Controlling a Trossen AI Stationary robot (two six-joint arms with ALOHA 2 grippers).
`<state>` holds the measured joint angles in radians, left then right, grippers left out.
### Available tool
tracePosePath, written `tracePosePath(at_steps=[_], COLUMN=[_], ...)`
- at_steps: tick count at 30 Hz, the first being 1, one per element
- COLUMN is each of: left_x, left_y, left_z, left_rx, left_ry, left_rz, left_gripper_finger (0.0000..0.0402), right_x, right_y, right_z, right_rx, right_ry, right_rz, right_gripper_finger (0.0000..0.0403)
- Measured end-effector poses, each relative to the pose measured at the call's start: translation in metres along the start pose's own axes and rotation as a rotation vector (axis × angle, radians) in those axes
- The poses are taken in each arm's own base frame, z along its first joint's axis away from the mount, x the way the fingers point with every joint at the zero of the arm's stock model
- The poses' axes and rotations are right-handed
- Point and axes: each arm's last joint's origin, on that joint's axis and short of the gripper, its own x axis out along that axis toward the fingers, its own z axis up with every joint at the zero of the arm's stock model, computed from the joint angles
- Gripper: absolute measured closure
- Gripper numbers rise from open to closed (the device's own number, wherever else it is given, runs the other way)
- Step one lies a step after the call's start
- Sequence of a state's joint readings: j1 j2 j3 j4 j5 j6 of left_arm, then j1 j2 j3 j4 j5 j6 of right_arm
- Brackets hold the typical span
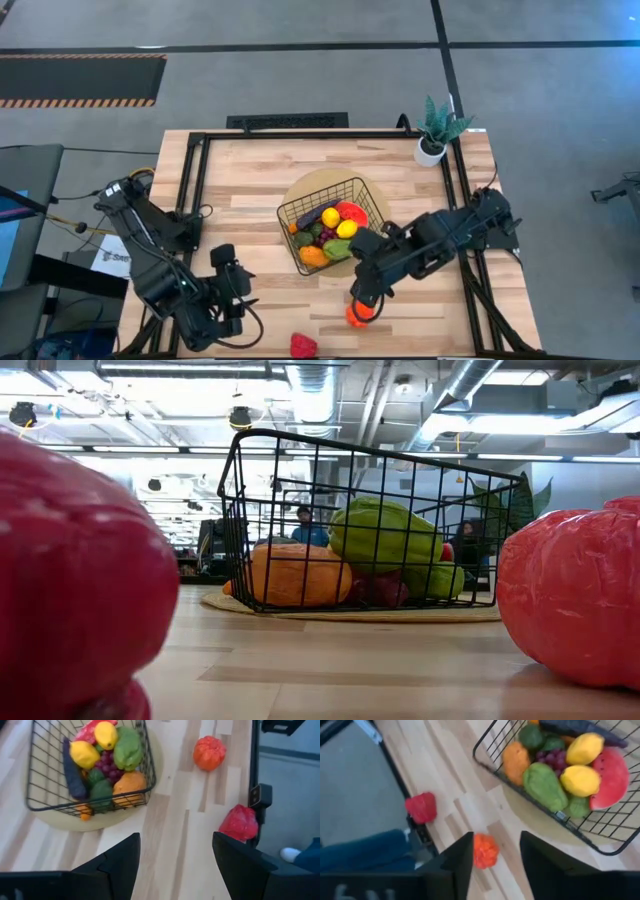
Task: Build produce basket
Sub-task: Put the red bell pepper into the wire basket
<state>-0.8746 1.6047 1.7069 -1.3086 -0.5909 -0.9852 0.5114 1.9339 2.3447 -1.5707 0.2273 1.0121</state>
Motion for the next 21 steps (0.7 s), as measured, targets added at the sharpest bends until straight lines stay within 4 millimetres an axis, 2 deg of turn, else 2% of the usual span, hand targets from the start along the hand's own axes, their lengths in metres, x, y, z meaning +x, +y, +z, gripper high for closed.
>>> tracePosePath(at_steps=[3,6,15,21], left_x=[0.012,0.024,0.058,0.078], left_y=[-0.009,-0.020,-0.038,-0.031], left_z=[-0.004,-0.008,-0.023,-0.034], left_rx=[-0.021,-0.024,-0.040,-0.180], left_ry=[-0.019,-0.044,-0.113,-0.067], left_rz=[-0.053,-0.134,-0.283,-0.248], left_gripper_finger=[0.0168,0.0168,0.0168,0.0168], right_x=[0.001,0.002,0.004,0.004], right_y=[-0.002,-0.004,-0.010,-0.009], right_z=[0.003,0.006,0.014,0.014], right_rx=[-0.038,-0.070,-0.113,-0.118], right_ry=[0.055,0.082,0.122,0.134], right_rz=[0.033,0.051,0.082,0.092], right_gripper_finger=[0.0186,0.0169,0.0180,0.0181])
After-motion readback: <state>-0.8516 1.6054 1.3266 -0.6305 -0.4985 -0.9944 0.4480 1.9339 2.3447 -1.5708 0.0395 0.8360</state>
